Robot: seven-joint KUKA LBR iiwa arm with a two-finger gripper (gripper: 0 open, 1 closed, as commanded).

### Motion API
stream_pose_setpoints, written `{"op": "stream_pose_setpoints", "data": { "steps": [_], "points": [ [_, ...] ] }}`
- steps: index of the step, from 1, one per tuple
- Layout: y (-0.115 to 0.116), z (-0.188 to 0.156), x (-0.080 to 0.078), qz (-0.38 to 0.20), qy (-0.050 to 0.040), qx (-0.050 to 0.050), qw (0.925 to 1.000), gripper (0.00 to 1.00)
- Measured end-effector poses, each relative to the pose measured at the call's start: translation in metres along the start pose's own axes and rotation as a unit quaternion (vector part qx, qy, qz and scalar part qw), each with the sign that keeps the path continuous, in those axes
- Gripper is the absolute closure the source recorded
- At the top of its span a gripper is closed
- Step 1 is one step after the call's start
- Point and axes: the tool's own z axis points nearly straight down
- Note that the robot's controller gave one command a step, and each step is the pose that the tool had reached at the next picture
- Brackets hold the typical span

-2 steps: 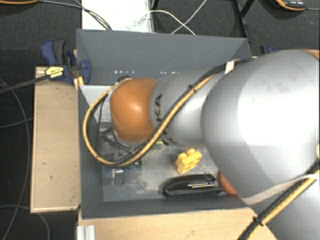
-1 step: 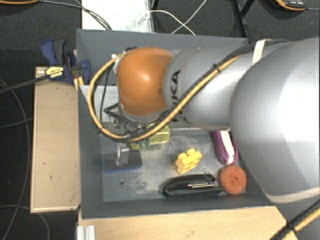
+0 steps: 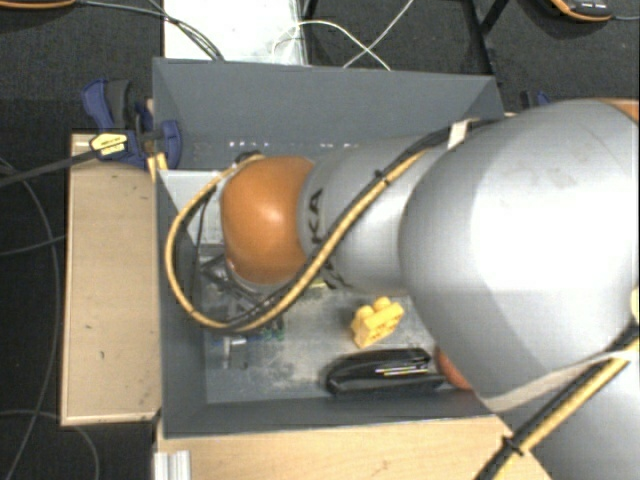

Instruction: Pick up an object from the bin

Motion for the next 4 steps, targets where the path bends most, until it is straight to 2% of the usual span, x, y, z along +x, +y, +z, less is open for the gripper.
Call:
{"op": "stream_pose_setpoints", "data": {
  "steps": [1,2,4],
  "points": [
    [-0.016,-0.004,-0.012,0.048,-0.0074,-0.001,0.9988,0.00],
    [-0.001,-0.002,-0.002,0.001,-0.0024,0.001,1.0000,1.00],
    [-0.002,-0.004,-0.001,0.003,-0.0016,0.000,1.0000,1.00]
  ]
}}
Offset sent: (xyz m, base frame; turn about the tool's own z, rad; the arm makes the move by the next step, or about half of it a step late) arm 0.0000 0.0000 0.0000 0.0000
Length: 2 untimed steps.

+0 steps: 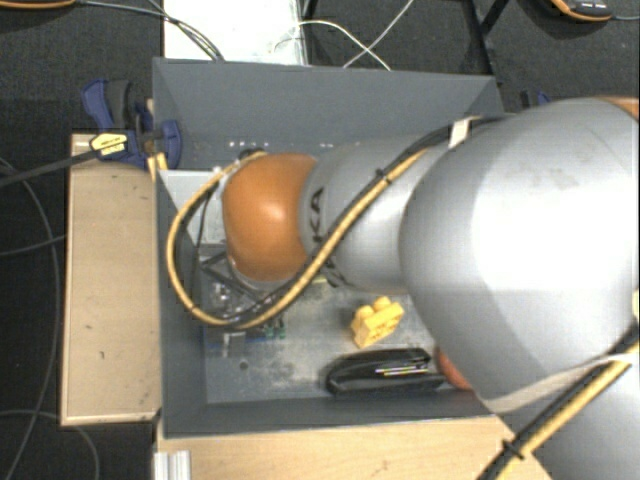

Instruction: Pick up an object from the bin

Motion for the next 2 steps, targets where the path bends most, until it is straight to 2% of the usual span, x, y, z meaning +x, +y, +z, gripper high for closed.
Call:
{"op": "stream_pose_setpoints", "data": {
  "steps": [1,2],
  "points": [
    [0.000,-0.016,0.002,0.000,0.0032,0.001,1.0000,1.00],
    [0.000,-0.037,0.001,0.001,0.0010,0.000,1.0000,1.00]
  ]
}}
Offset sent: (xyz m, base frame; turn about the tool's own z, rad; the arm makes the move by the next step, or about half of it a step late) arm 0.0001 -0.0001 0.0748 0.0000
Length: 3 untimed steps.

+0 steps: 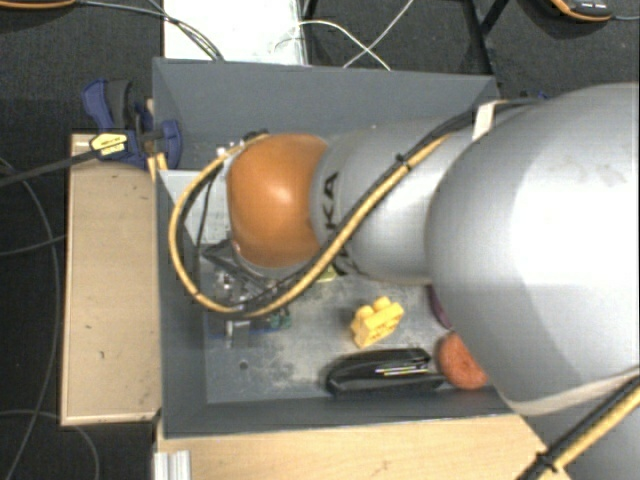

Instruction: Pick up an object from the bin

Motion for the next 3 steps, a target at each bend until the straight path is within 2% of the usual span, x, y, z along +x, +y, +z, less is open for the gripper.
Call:
{"op": "stream_pose_setpoints", "data": {
  "steps": [2,3],
  "points": [
    [0.000,-0.024,-0.001,0.001,-0.0031,-0.001,1.0000,1.00],
    [0.000,-0.031,0.000,0.001,-0.0011,0.000,1.0000,1.00]
  ]
}}
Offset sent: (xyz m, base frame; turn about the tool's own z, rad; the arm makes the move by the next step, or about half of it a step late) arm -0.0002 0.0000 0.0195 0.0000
